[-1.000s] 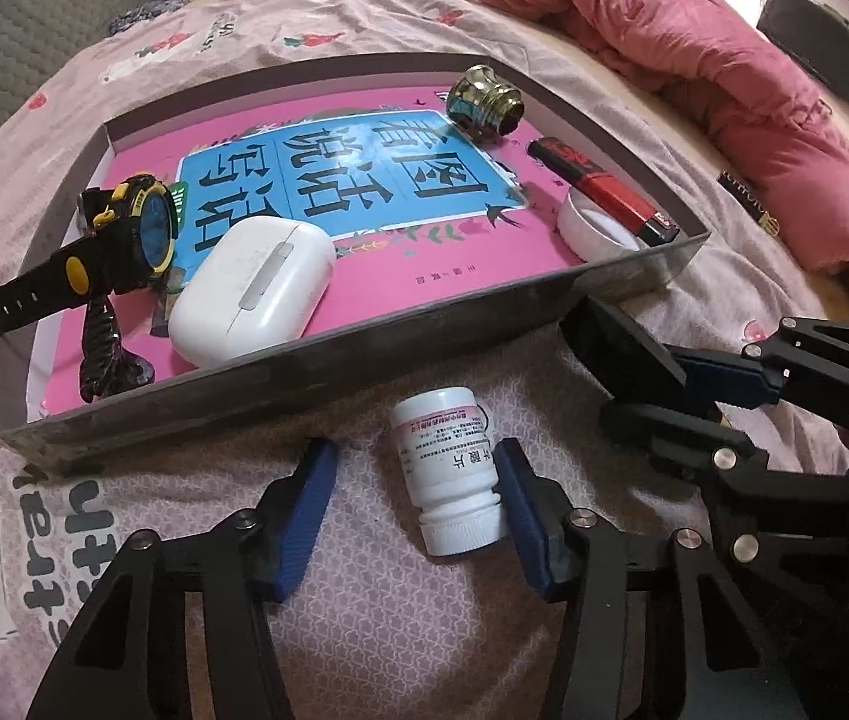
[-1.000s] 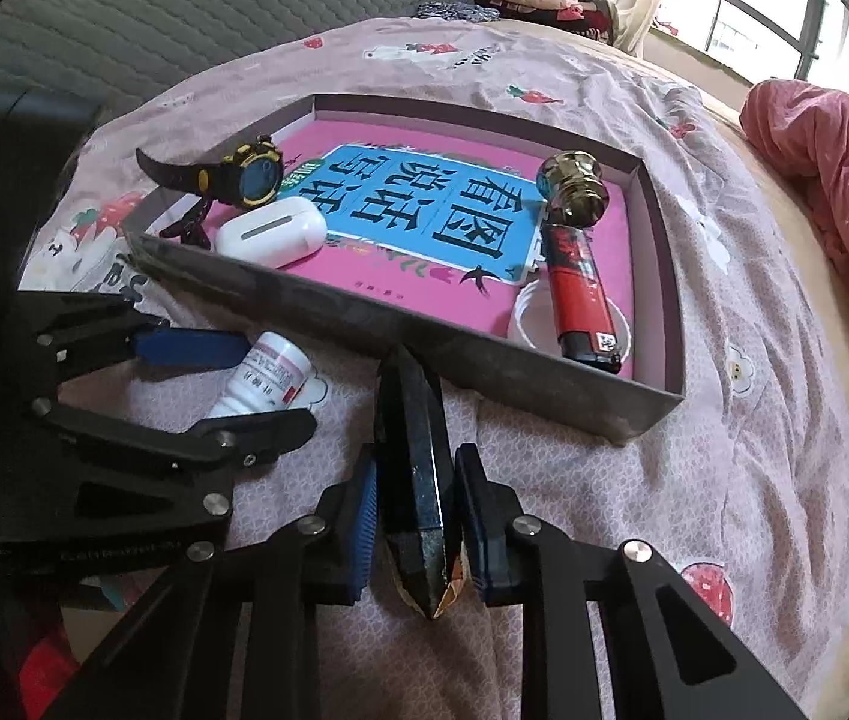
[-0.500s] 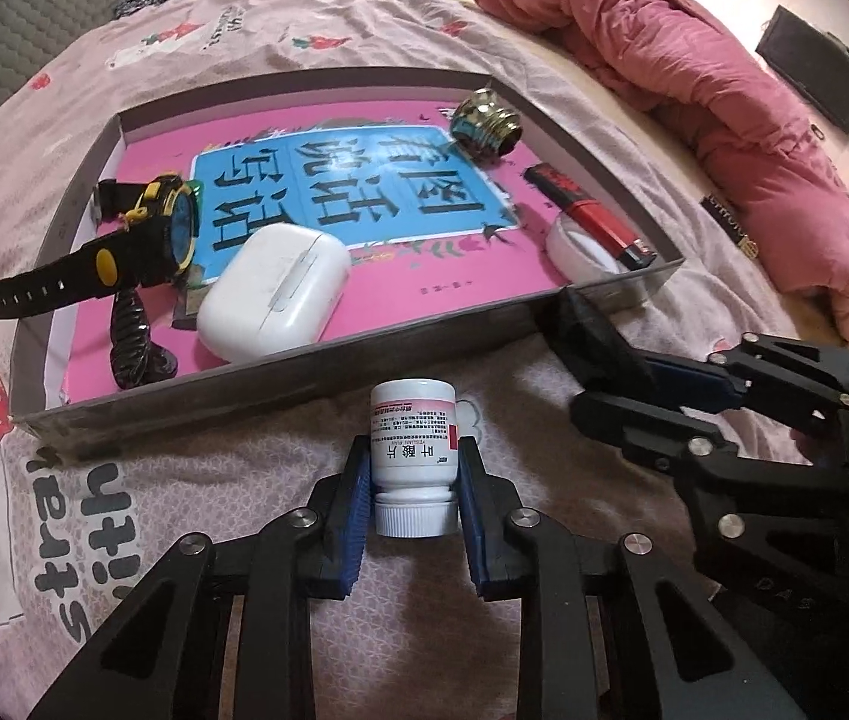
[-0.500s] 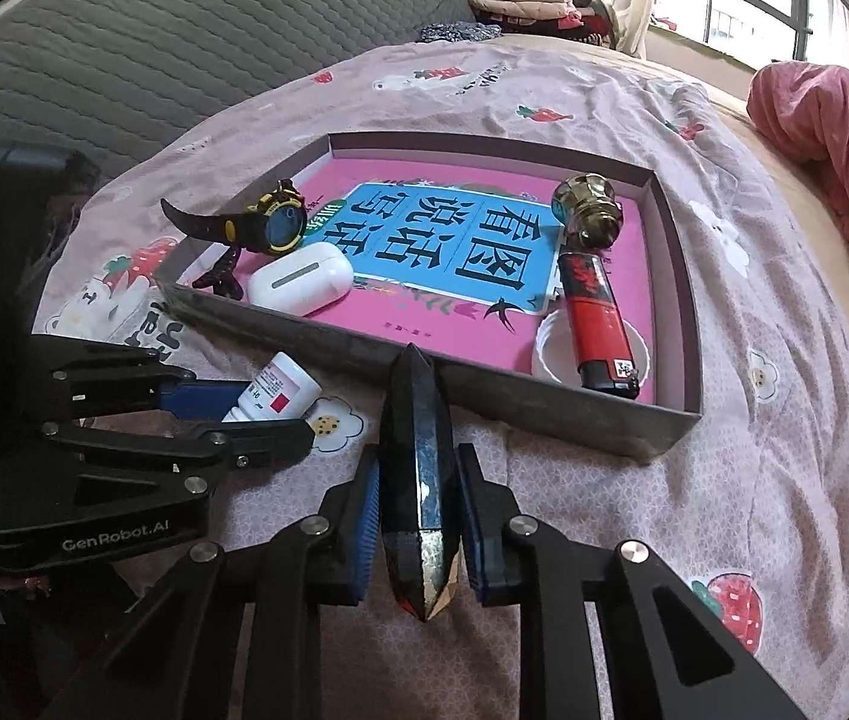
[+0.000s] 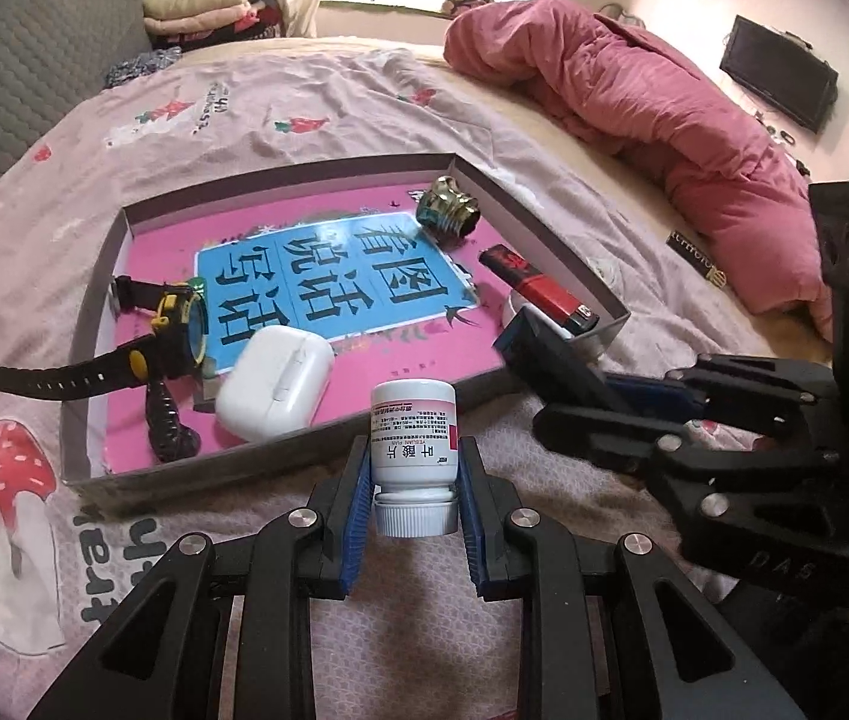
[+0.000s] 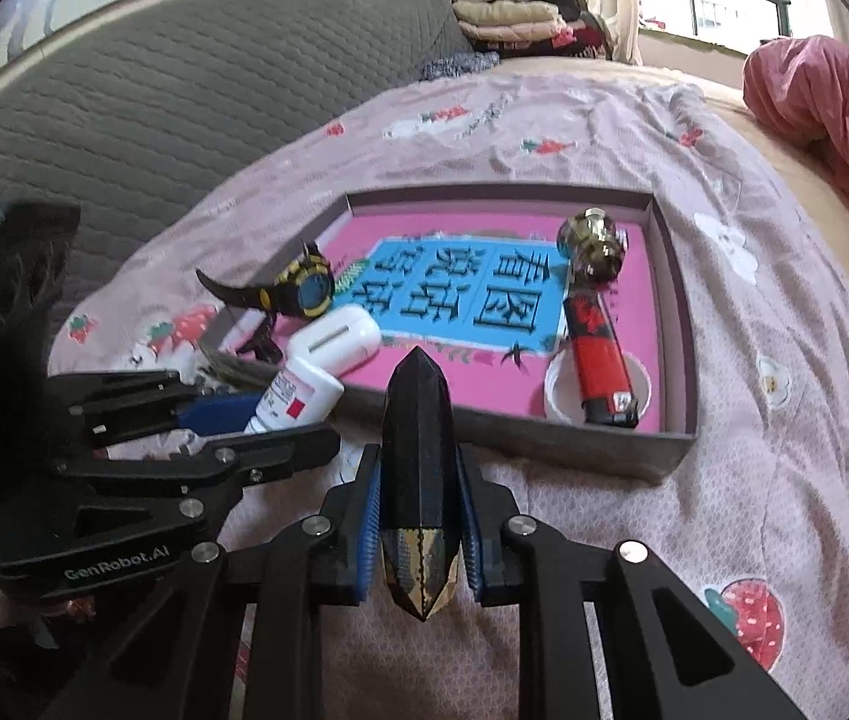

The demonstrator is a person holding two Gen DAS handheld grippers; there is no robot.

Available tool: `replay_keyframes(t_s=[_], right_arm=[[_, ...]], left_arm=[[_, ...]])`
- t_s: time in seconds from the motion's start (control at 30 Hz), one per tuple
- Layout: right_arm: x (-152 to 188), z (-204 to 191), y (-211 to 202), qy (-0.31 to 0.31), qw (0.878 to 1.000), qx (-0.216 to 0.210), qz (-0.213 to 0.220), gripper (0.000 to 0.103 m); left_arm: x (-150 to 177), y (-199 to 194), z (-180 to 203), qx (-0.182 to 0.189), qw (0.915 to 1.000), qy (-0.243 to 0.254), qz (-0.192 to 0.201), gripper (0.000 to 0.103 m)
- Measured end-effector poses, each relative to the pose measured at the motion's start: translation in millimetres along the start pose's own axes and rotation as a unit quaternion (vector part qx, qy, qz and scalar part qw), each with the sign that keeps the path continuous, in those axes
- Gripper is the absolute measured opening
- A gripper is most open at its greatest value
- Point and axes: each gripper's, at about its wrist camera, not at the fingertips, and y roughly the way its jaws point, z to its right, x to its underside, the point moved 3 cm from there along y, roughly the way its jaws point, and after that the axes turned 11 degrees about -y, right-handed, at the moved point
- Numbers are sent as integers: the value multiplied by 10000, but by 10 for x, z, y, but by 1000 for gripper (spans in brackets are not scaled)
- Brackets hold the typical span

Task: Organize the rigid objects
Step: 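Close the left gripper on the white pill bottle, then lift and carry the pill bottle and perfume bottle over the tray with both grippers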

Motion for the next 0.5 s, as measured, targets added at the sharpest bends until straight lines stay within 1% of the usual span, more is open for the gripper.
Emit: replay_keyframes(t_s=[0.27,0.5], right_arm=[[-65,67,-57,146,9996,47,226,23],[-115,145,-73,226,9991,157,337,23]], left_arm=[[-46,-35,-35,-83,9999,-40,124,27],[-111,-62,-74,-132,9996,-54,254,27]])
